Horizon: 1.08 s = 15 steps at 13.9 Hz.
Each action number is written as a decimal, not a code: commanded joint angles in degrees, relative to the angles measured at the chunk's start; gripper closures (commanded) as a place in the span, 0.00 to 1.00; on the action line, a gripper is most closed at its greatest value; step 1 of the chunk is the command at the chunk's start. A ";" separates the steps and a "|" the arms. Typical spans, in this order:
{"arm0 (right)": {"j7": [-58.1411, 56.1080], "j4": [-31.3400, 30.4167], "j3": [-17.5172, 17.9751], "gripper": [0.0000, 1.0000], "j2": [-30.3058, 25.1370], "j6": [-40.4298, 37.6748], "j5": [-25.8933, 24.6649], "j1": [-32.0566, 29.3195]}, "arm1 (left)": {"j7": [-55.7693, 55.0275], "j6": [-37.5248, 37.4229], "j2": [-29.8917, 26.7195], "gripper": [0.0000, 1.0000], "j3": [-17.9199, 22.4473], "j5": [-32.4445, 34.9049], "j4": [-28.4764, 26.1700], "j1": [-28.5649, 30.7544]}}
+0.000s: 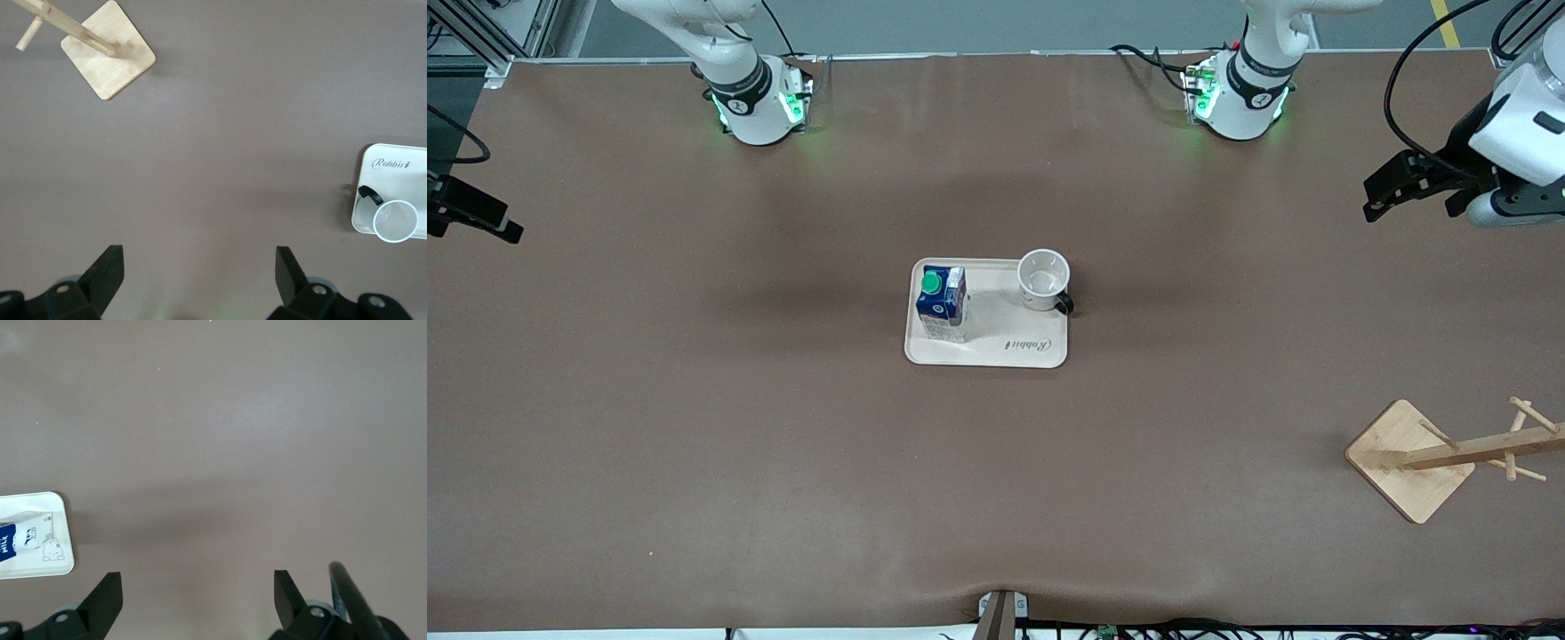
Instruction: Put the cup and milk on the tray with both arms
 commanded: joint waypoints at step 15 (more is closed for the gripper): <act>0.61 2.54 0.38 0.00 1.34 -0.56 -3.10 -0.01 | 0.21 -0.46 -2.59 0.00 0.06 -0.02 -1.09 0.38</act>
